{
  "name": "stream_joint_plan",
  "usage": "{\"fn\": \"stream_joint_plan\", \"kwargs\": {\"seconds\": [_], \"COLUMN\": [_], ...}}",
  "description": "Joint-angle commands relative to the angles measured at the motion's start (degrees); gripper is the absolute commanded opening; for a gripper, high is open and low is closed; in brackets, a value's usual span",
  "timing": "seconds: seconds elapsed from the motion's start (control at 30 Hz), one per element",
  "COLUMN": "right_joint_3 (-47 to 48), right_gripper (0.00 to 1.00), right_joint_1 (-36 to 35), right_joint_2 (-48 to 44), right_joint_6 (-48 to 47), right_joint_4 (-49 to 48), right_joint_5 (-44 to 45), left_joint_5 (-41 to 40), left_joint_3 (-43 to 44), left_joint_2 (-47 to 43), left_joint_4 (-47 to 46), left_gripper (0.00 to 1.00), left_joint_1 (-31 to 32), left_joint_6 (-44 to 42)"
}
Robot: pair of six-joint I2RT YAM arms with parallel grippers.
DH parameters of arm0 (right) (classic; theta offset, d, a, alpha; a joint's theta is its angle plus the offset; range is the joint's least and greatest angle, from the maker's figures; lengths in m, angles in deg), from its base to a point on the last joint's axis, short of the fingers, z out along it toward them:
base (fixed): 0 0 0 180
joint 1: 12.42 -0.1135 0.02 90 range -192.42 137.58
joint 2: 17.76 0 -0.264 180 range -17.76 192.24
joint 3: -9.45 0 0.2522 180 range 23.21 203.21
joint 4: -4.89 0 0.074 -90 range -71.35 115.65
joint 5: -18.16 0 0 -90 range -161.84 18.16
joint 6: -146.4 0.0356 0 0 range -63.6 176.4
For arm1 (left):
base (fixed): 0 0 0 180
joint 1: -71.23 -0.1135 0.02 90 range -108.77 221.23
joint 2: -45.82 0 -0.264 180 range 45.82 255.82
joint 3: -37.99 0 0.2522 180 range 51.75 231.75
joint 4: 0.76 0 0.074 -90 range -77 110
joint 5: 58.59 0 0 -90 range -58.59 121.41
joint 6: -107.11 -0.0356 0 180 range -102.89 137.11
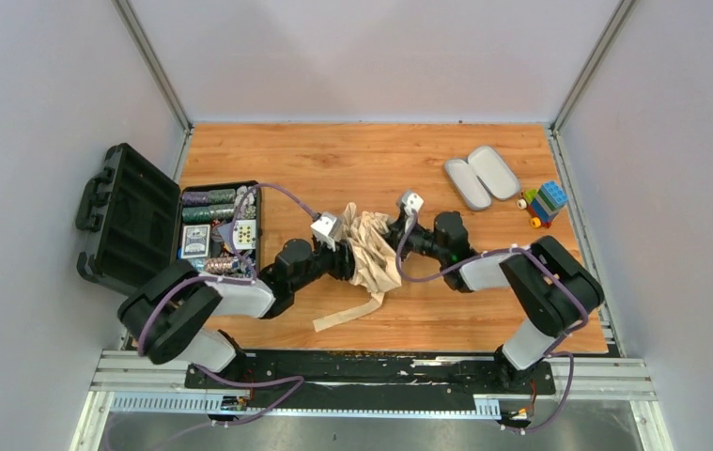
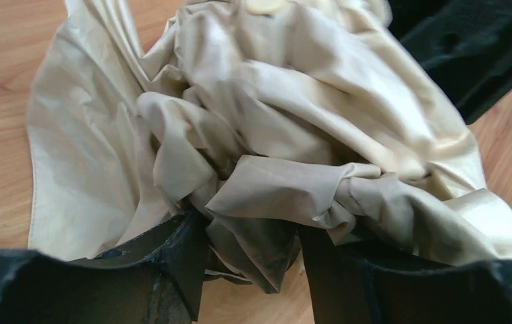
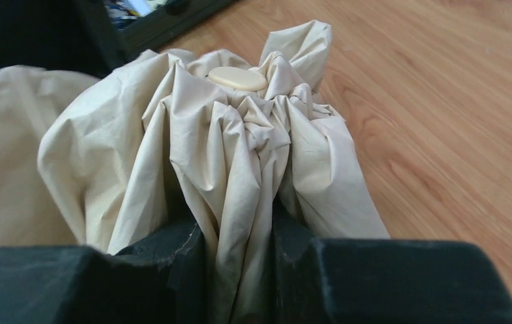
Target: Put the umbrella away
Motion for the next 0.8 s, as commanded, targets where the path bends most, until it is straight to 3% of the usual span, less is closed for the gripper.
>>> {"fn": "stream_joint_plan", "kwargs": {"seconds": [0.0, 0.03, 0.13, 0.23, 0.37, 0.53, 0.63, 0.77], "right_joint_3": [16.02, 20.94, 30.3, 34.81, 43.26, 55.42, 58.28, 59.43], "right_gripper": [0.0, 0.0, 0.0, 0.0, 0.0, 0.0, 0.0, 0.0], "right_joint_1": [-0.46, -0.46, 0.51, 3.45, 5.78, 5.95, 5.94, 5.87], "right_joint_2": [-8.83, -8.84, -6.66, -4.35, -4.0, -2.24, 2.88, 9.8], "right_joint_6": [7.21, 6.17, 3.46, 5.46, 5.15, 3.38, 6.35, 10.5], "right_joint_4": [38.01, 49.55, 72.19, 82.3, 96.24, 109.76, 110.6, 108.01], "right_joint_5": [13.93, 14.28, 13.0, 9.64, 8.05, 12.07, 12.55, 13.26], "left_joint_5": [-3.54, -6.52, -16.03, -18.16, -16.46, -9.55, -3.4, -3.85], "left_joint_3": [9.32, 11.82, 17.65, 21.85, 25.28, 28.77, 26.85, 23.49], "left_joint_2": [-12.39, -15.02, -22.13, -27.76, -31.76, -32.52, -33.55, -34.63], "left_joint_4": [19.27, 31.05, 50.65, 62.26, 72.47, 77.56, 76.22, 75.03], "left_gripper": [0.62, 0.65, 0.77, 0.88, 0.89, 0.87, 0.86, 0.84], "left_joint_1": [1.6, 1.6, 1.55, 0.43, -0.57, -0.97, -0.71, 2.64], "left_joint_6": [2.35, 1.99, 0.95, 3.36, 7.68, 6.55, 3.49, 4.09]}}
